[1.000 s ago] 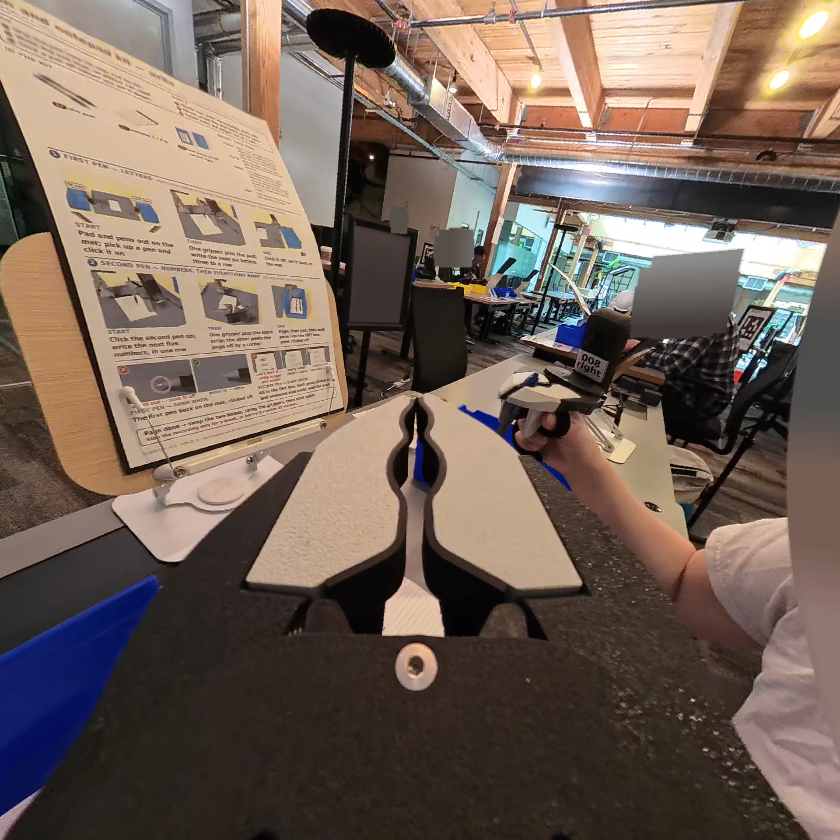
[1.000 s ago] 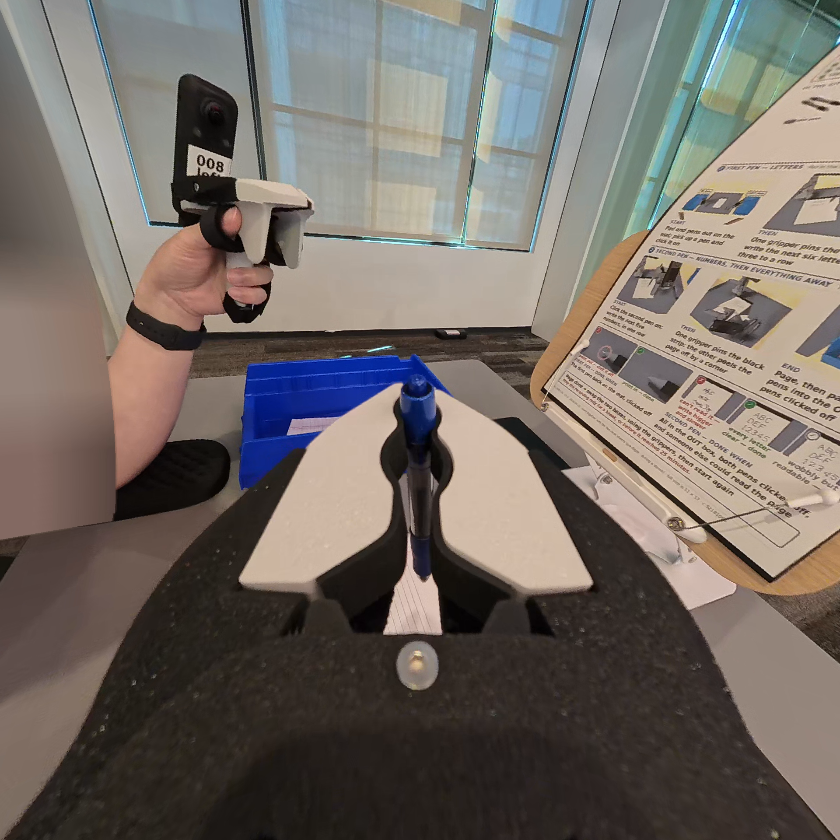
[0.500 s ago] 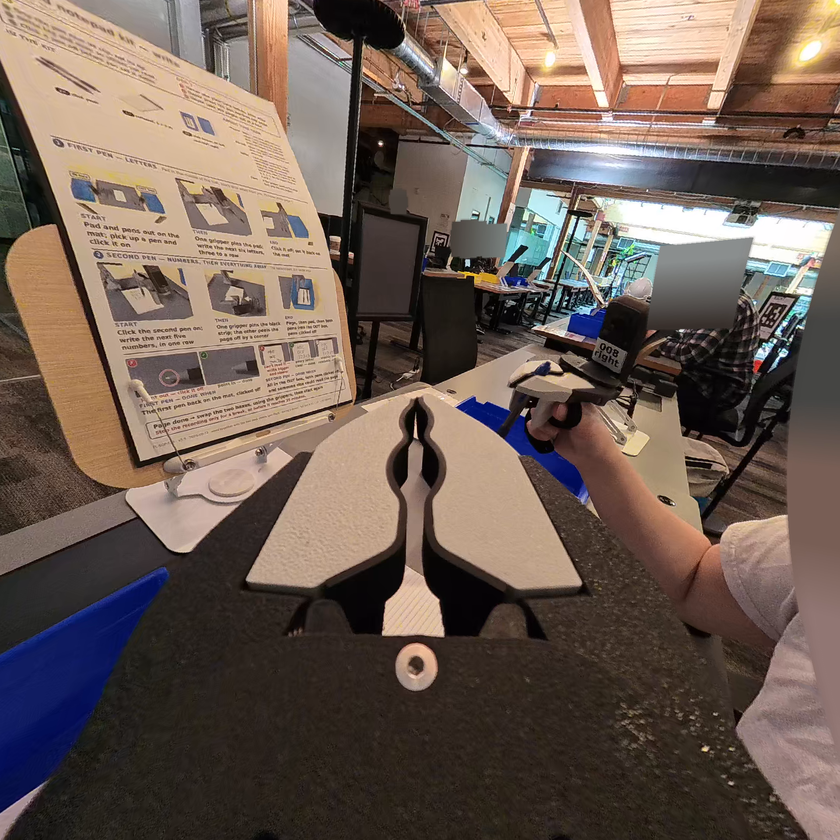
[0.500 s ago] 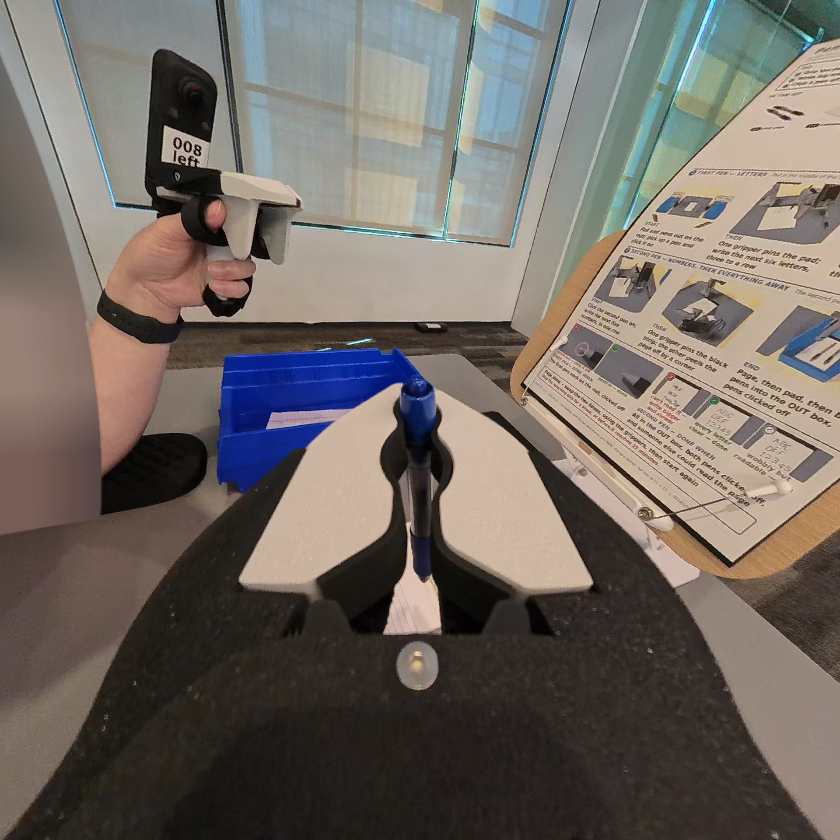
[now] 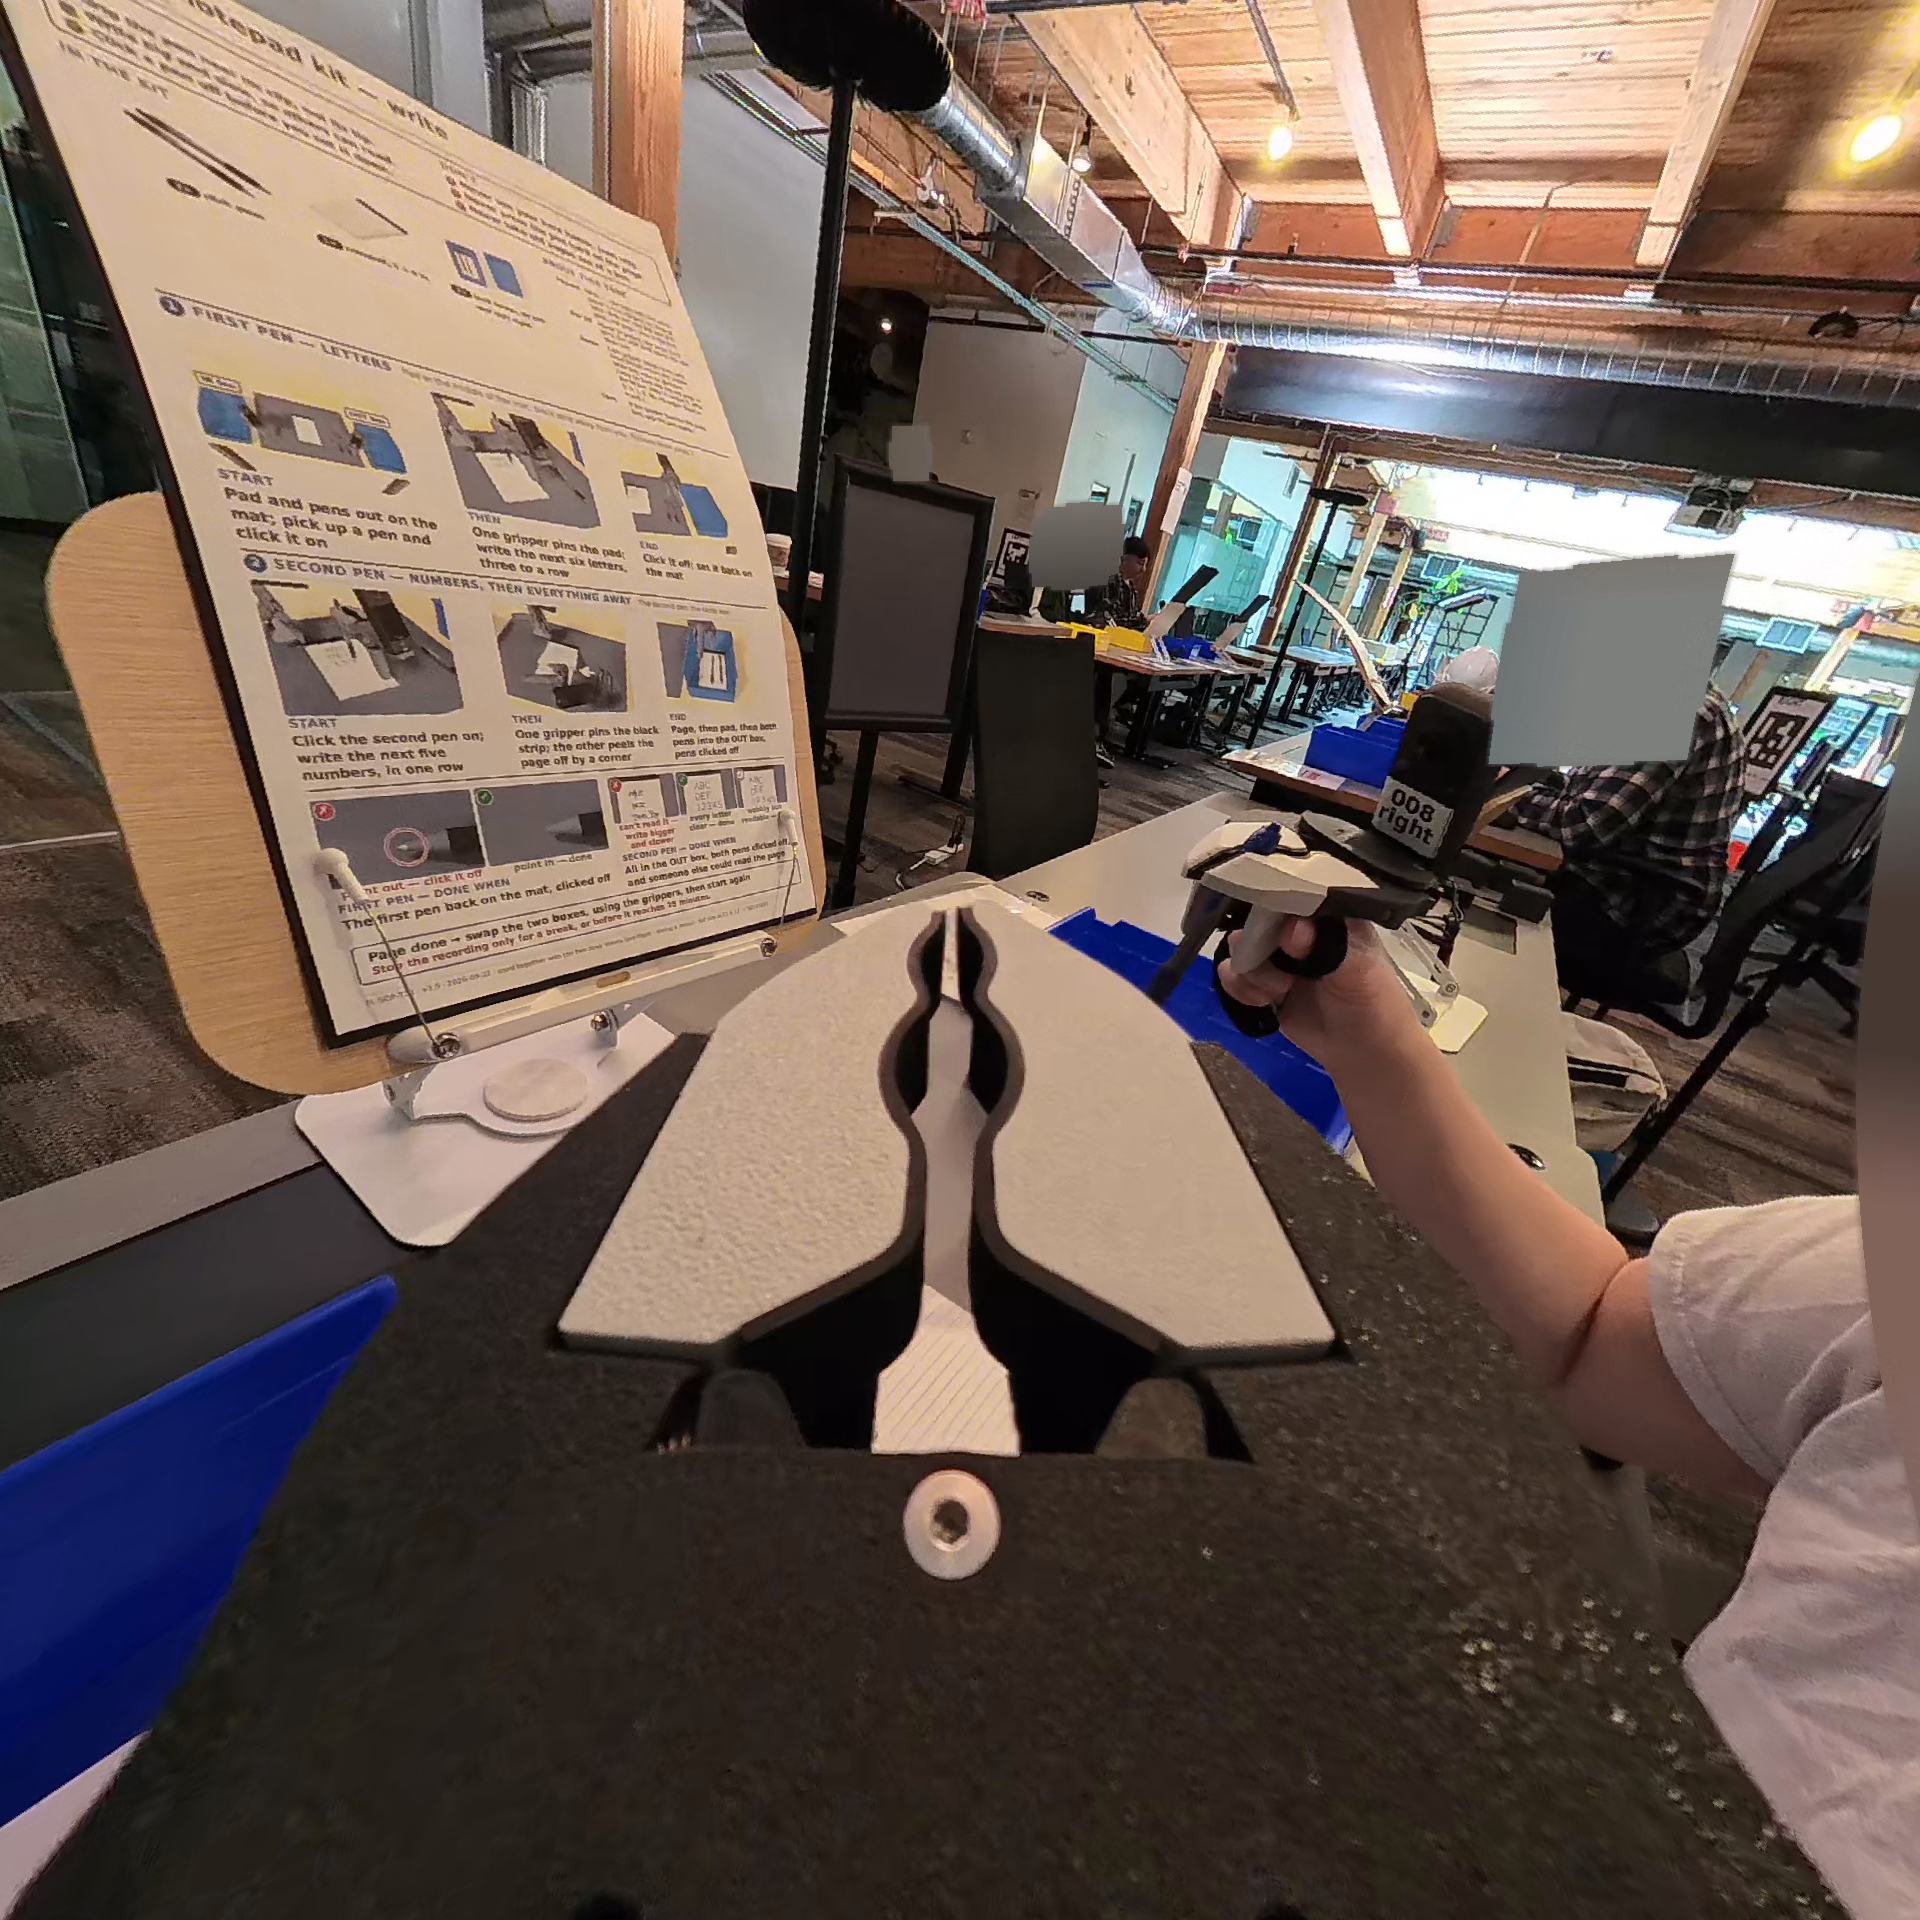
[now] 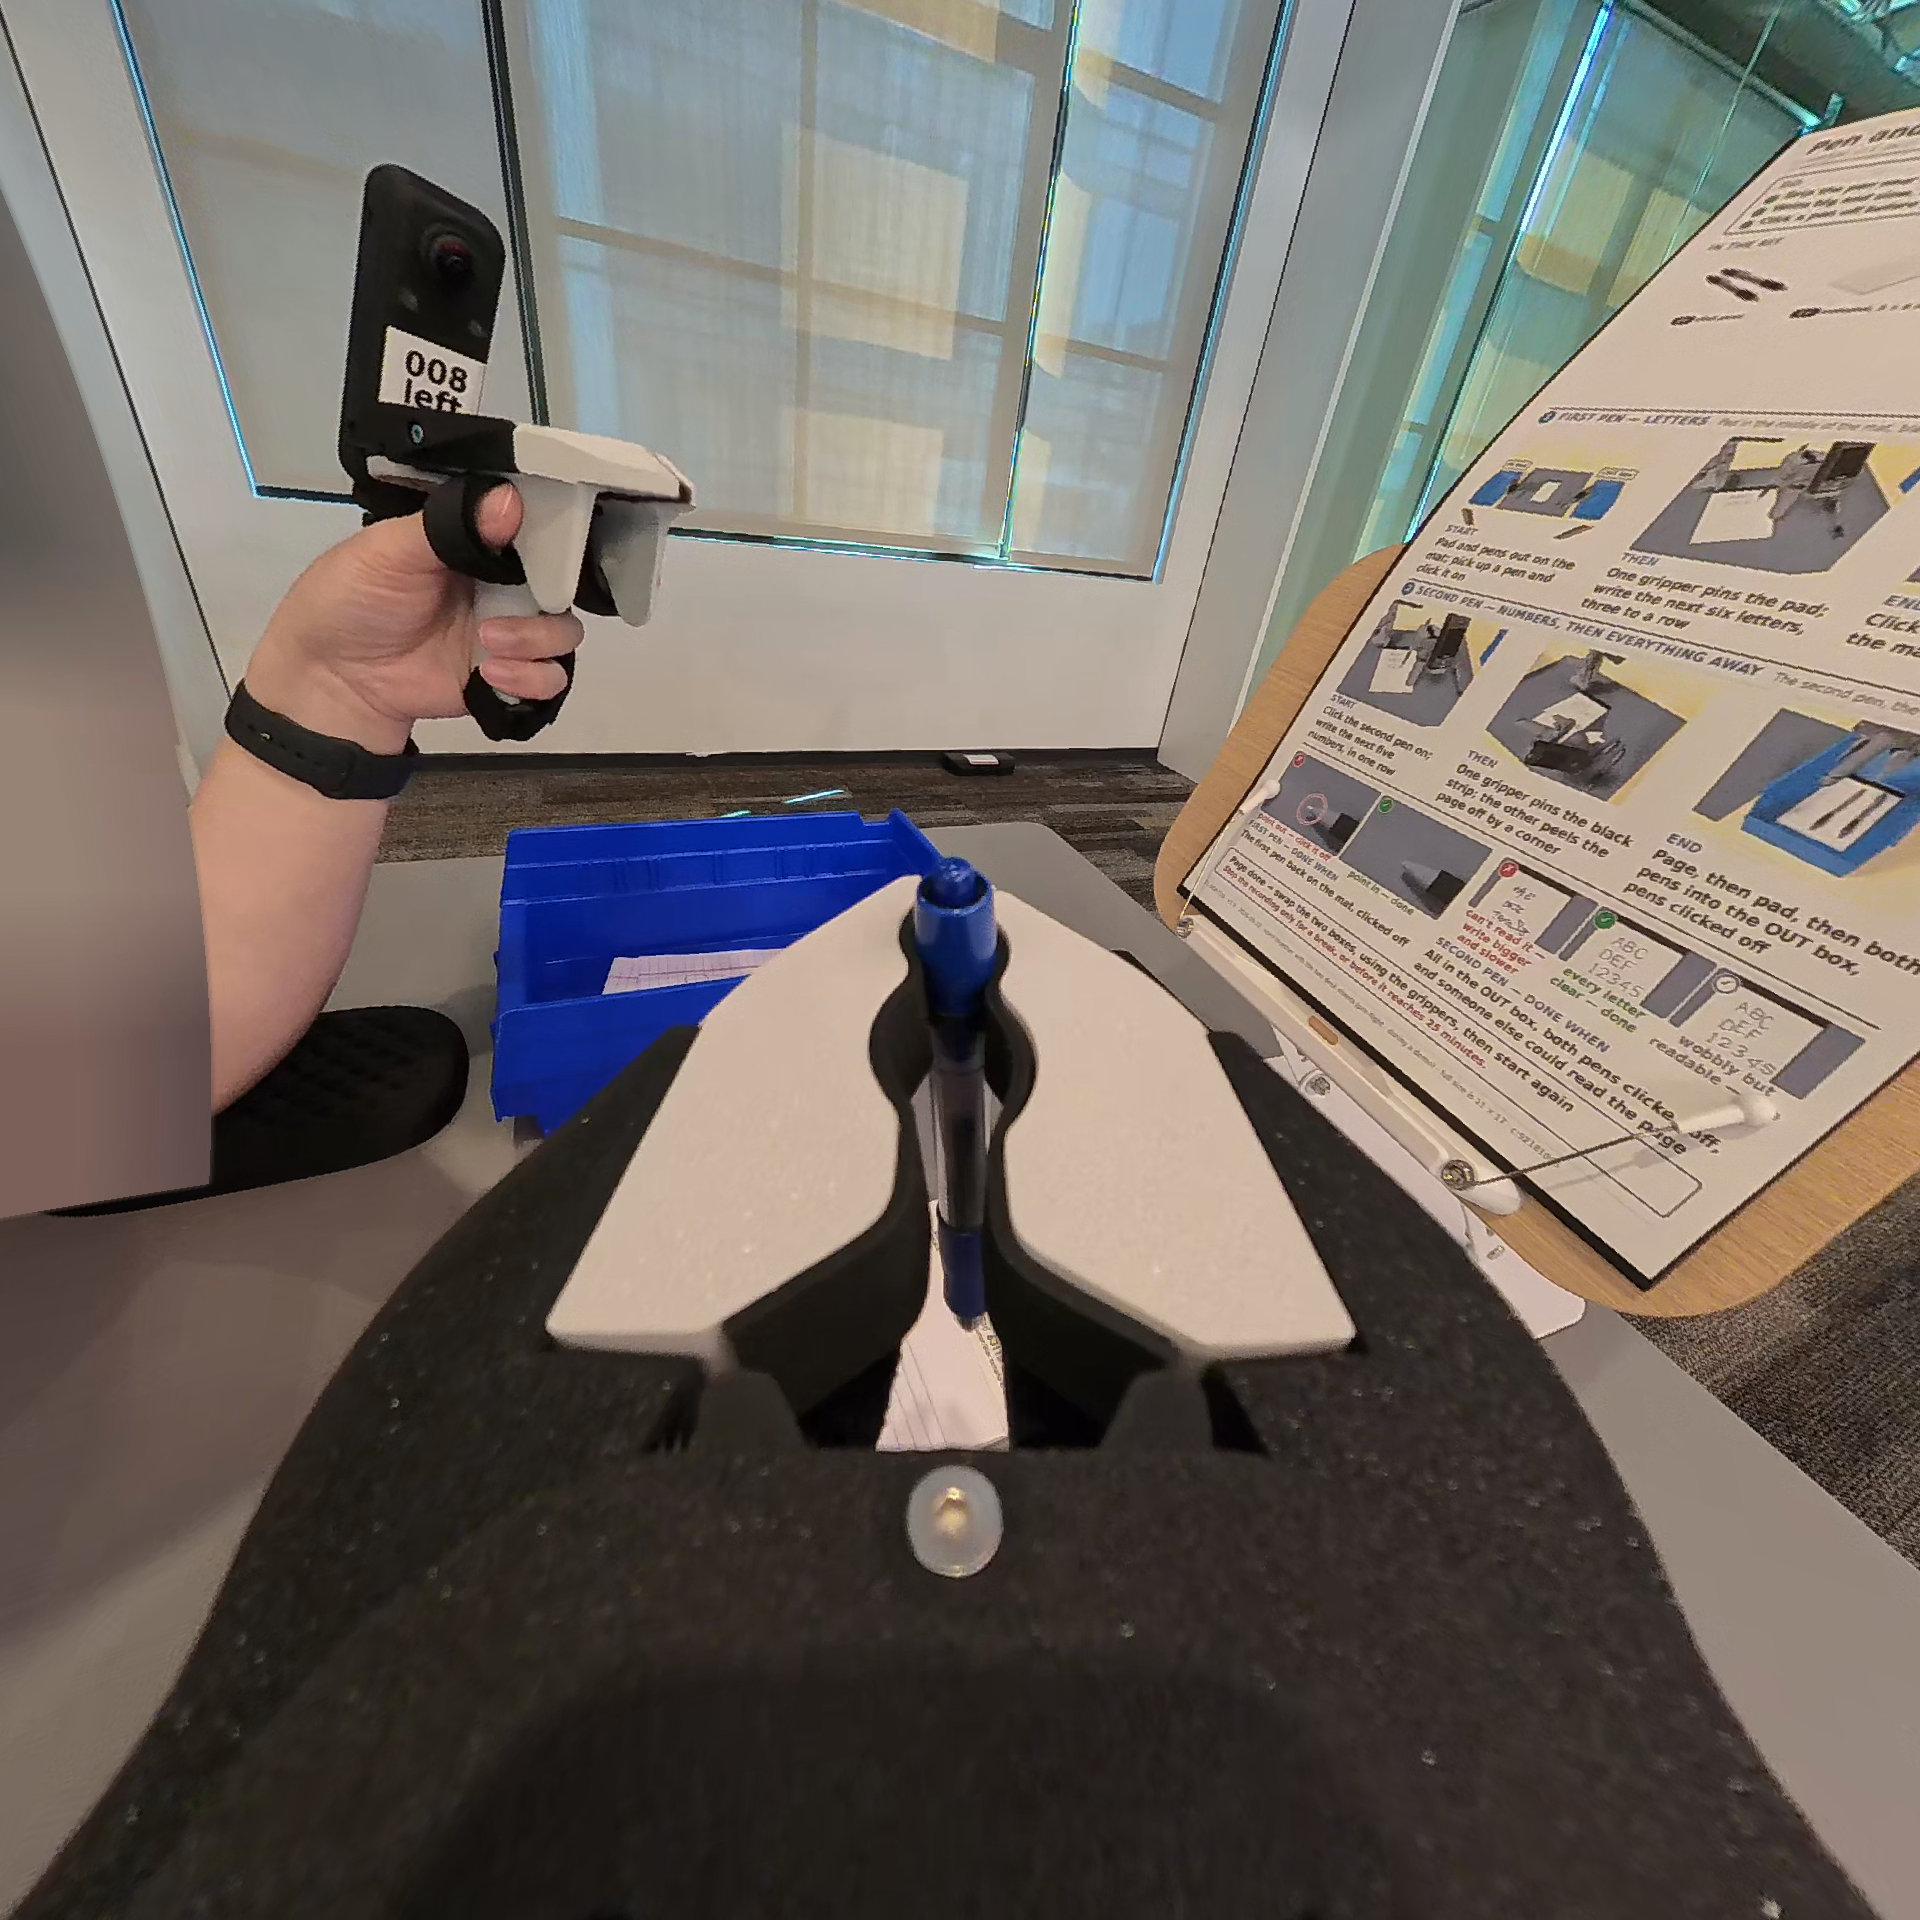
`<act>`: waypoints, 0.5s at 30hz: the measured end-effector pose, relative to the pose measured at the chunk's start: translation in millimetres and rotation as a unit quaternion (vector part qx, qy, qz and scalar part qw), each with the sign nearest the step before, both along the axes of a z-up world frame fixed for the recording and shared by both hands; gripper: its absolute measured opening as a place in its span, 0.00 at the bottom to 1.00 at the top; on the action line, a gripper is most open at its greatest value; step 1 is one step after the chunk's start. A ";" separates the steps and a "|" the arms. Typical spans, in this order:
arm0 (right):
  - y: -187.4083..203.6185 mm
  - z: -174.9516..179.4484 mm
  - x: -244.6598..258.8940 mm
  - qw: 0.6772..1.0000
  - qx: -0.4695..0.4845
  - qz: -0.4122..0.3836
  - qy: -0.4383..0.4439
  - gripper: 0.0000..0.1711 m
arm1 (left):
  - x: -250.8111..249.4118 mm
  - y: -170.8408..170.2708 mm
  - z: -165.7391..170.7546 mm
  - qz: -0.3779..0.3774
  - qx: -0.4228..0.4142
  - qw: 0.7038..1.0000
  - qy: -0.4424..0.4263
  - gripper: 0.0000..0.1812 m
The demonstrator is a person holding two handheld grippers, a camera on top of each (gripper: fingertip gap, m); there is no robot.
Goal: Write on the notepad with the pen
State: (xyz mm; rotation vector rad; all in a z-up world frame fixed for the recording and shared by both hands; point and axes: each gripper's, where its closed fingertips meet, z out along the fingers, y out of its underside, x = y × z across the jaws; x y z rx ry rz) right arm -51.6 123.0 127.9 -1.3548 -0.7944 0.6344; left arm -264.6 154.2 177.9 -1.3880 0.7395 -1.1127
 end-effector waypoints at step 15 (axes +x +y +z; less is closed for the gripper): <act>-0.4 2.9 4.1 1.000 0.013 -0.009 -0.004 0.02 | 10.4 -5.4 -3.5 -0.011 0.008 1.000 0.019 0.04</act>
